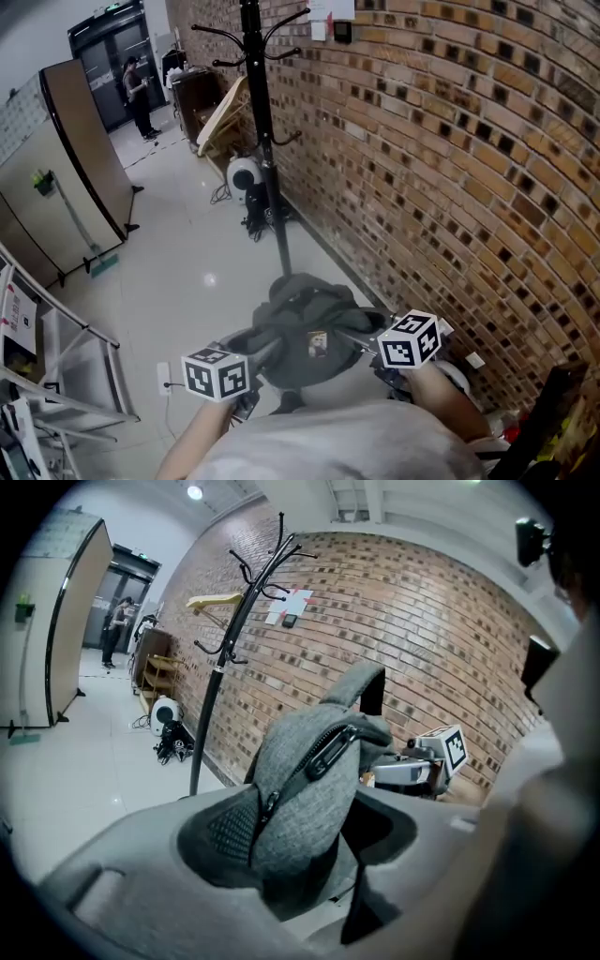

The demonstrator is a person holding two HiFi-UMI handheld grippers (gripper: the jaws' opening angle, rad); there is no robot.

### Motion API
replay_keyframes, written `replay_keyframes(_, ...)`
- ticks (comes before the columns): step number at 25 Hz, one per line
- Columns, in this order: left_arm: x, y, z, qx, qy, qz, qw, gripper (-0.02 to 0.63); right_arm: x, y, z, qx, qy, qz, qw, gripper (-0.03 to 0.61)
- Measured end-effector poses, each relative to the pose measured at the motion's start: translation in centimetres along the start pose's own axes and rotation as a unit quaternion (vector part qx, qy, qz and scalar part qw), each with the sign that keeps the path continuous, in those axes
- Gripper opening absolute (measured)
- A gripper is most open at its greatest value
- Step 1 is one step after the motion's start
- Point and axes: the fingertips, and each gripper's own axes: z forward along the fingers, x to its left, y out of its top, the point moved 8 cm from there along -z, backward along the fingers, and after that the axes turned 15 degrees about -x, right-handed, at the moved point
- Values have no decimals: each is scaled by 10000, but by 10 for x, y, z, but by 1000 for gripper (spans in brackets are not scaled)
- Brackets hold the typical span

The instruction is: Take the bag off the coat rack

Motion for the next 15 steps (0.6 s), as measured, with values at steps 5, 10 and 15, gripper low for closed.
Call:
replay_keyframes(5,1,8,-7,-80,57,137,9999,252,5,3,7,-63,64,-4,10000,193)
replay_keyframes(10,6,9,-9,-78,71,129,9999,252,6,3,12,-46,70,-7,10000,195)
replay_keyframes(15,6,8,-5,-49,55,82,9999,252,3,3,11,-9,38,-18,10000,195)
